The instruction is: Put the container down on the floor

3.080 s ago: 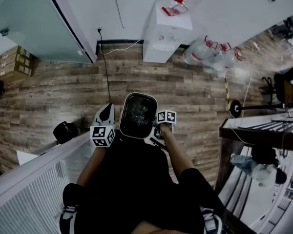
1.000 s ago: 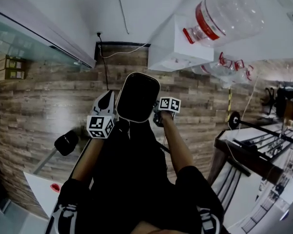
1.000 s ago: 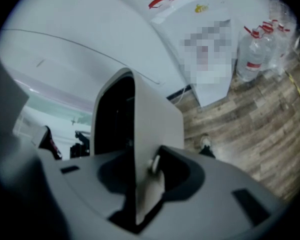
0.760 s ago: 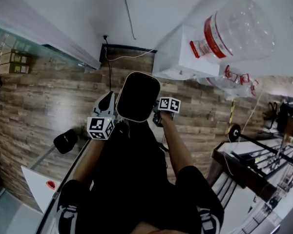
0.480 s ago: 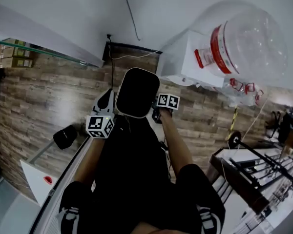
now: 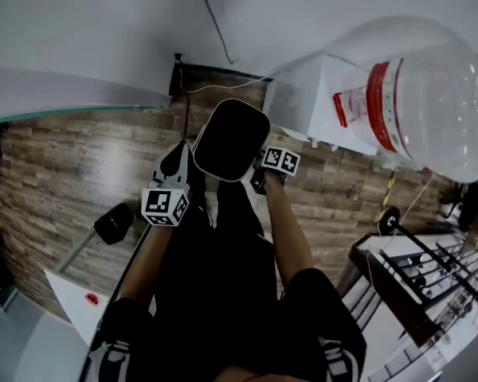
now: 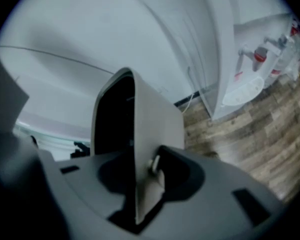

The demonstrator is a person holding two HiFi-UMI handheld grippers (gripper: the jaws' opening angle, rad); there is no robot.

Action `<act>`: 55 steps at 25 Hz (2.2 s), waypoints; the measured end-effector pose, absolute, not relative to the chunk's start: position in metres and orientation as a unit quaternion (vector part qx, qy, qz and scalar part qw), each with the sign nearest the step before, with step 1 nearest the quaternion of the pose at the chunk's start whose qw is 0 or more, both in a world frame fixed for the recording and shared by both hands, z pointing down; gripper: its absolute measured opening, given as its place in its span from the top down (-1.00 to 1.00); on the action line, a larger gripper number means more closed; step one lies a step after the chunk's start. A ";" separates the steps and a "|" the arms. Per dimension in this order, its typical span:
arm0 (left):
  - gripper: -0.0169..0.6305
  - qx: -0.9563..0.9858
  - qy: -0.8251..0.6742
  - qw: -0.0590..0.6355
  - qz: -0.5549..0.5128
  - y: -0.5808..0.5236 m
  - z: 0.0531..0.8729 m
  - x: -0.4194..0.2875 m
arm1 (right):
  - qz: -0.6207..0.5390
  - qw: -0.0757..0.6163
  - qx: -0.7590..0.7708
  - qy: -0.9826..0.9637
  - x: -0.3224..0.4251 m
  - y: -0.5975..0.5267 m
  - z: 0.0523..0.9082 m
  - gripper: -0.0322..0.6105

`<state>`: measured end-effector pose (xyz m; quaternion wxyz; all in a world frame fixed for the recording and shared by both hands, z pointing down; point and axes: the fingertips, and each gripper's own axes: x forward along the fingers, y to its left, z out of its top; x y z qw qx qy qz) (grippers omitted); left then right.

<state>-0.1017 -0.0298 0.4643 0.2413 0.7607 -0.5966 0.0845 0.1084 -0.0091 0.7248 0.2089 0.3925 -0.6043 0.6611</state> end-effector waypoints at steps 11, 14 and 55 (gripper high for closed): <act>0.87 0.810 -0.509 0.269 0.110 -0.087 0.514 -0.107 | 0.681 0.128 0.469 -0.548 0.095 -0.041 0.787 0.49; 0.87 0.819 -0.496 0.267 0.112 -0.101 0.532 -0.105 | 0.672 0.115 0.483 -0.550 0.091 -0.050 0.813 0.49; 0.87 0.793 -0.525 0.291 0.103 -0.160 0.720 -0.150 | 0.729 -0.064 0.597 -0.329 0.063 -0.074 1.130 0.48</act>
